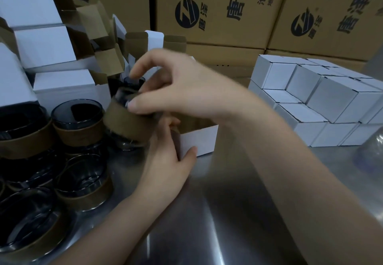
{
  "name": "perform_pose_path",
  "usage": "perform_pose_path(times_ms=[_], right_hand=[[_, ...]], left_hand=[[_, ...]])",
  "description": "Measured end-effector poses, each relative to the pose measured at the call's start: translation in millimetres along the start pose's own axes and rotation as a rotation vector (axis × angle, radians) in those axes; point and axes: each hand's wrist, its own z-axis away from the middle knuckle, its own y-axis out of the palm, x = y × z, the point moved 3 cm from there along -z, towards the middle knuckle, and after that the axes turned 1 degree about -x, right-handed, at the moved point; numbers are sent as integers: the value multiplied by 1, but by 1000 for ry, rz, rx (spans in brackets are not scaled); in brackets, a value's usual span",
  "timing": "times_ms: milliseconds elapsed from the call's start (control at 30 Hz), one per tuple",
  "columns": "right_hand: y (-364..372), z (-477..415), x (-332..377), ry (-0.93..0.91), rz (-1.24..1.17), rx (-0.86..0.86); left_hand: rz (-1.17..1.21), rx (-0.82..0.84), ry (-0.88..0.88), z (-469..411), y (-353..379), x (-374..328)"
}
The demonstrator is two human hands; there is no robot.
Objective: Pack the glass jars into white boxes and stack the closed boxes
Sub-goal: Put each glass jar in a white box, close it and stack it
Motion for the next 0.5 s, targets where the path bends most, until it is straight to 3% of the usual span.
perform_pose_path(times_ms=[333, 500], right_hand=[[-68, 32, -9, 53, -210, 42], [-78, 35, -30, 98, -296, 122]], left_hand=[[110, -11, 28, -2, -7, 0], [190, 90, -7, -8, -7, 8]])
